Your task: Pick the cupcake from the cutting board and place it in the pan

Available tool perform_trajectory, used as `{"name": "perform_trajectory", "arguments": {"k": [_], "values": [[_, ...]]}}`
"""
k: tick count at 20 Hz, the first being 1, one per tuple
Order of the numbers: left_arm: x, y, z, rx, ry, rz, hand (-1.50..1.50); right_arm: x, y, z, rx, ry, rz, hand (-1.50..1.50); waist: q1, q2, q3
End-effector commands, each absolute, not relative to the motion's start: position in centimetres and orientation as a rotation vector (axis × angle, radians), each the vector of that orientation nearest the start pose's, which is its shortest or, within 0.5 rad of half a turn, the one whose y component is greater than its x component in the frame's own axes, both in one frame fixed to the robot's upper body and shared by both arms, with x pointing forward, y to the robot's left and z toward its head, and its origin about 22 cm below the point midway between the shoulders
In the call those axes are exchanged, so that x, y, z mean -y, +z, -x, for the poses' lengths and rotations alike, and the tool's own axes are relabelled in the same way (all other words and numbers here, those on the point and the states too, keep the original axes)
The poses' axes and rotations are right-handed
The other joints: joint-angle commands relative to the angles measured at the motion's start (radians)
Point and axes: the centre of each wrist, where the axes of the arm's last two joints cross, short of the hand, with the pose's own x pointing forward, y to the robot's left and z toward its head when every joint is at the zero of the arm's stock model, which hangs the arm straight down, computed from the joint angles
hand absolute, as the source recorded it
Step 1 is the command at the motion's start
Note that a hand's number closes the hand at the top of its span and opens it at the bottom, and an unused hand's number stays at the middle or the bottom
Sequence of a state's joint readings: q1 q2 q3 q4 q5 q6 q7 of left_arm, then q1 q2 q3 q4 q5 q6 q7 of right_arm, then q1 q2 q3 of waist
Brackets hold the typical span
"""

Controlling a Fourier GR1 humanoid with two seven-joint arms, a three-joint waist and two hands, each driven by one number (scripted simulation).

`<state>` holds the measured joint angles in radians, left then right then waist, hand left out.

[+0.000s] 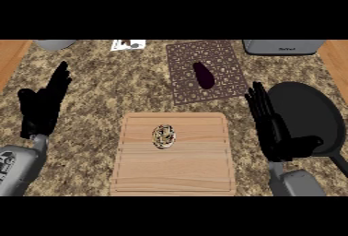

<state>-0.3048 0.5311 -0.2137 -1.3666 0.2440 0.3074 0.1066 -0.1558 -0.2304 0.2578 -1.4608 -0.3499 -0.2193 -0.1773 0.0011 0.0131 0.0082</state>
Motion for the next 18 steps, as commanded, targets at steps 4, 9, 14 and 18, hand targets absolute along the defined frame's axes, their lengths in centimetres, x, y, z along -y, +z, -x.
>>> {"name": "perform_trajectory", "arguments": {"k": [4,9,14,18], "values": [[-23.4,5.7,-30.2,1.688,-0.183,-0.114,0.00,14.9,6.2,-30.6,1.825,0.345,-0.591,1.50,0.072,-0.002,-0.008],[-18.8,2.1,-26.9,1.708,-0.157,0.093,0.00,16.1,3.3,-33.6,1.804,0.529,-0.403,-1.50,0.042,-0.002,-0.008],[-19.0,1.1,-25.0,1.693,-0.144,0.085,0.00,19.3,2.7,-34.4,1.841,0.787,-0.475,-1.50,0.021,-0.009,-0.008],[-19.8,1.1,-25.1,1.691,-0.153,0.066,0.00,21.6,4.7,-37.3,1.872,0.919,-0.388,-1.50,0.020,-0.008,-0.007]]}}
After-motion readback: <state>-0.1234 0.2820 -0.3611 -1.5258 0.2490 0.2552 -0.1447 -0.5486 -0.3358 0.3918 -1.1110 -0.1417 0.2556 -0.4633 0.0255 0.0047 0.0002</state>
